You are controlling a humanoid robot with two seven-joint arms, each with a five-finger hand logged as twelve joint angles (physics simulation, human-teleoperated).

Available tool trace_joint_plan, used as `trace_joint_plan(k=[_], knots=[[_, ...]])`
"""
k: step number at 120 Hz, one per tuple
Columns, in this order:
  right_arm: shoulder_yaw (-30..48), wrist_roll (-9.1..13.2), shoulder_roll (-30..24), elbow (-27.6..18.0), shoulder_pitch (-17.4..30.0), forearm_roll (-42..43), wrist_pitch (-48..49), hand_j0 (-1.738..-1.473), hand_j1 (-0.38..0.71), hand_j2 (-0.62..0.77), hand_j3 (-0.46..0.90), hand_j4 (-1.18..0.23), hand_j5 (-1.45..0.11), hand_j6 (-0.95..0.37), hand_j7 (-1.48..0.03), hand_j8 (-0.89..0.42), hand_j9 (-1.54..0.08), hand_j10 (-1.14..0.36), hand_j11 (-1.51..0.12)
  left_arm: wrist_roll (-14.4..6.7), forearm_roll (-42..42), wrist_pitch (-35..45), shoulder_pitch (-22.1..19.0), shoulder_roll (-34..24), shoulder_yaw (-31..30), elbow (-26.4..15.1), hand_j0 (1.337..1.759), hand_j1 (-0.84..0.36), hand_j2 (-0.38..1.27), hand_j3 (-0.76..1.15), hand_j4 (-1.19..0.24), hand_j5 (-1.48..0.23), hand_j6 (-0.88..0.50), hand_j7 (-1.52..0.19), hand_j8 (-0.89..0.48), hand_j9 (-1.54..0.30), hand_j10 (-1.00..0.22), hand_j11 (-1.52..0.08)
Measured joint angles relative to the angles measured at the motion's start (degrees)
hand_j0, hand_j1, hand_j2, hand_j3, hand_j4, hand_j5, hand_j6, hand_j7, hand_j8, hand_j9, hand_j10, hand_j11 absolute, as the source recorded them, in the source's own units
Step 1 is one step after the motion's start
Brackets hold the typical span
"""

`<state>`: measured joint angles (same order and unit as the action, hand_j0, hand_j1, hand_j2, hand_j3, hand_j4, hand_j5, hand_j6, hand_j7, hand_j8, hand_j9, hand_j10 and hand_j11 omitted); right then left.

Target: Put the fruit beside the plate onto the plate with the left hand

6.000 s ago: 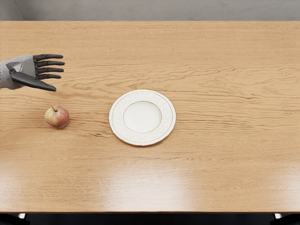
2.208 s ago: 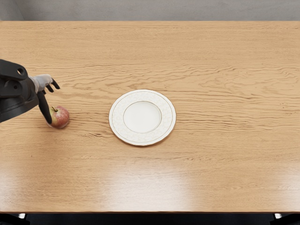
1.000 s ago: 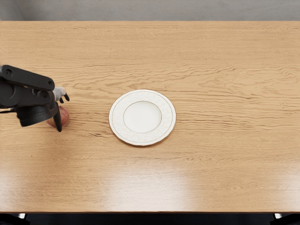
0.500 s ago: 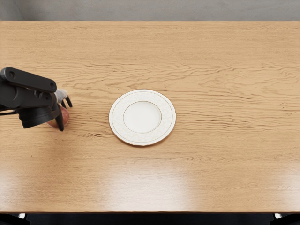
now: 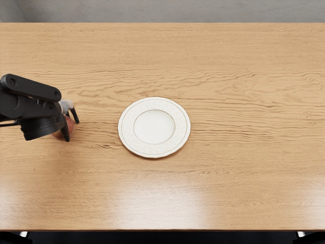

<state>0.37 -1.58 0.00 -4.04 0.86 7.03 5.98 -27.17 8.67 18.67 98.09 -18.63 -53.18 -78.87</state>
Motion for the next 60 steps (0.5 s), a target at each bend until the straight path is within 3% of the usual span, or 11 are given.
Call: trace_joint_plan(k=[23,60], knots=[[0.0,0.0,0.0,0.0,0.0,0.0,0.0,-1.658,-0.31,-0.01,0.0,-0.04,-0.05,-0.04,-0.05,-0.04,-0.05,-0.04,-0.05,-0.02,-0.98,-0.18,0.62,-0.17,-0.02,-0.19,1.654,-0.22,0.12,0.0,-0.58,-0.75,-0.48,-0.75,-0.34,-0.76,-0.42,-0.77],[-0.01,0.0,0.0,0.0,-0.02,0.0,0.0,-1.658,-0.31,-0.01,0.0,-0.04,-0.05,-0.04,-0.05,-0.04,-0.05,-0.04,-0.05,-1.53,-1.13,-0.25,6.72,0.04,-0.49,-2.63,1.653,-0.25,0.22,0.0,-0.6,-0.81,-0.46,-0.79,-0.32,-0.79,-0.4,-0.81]])
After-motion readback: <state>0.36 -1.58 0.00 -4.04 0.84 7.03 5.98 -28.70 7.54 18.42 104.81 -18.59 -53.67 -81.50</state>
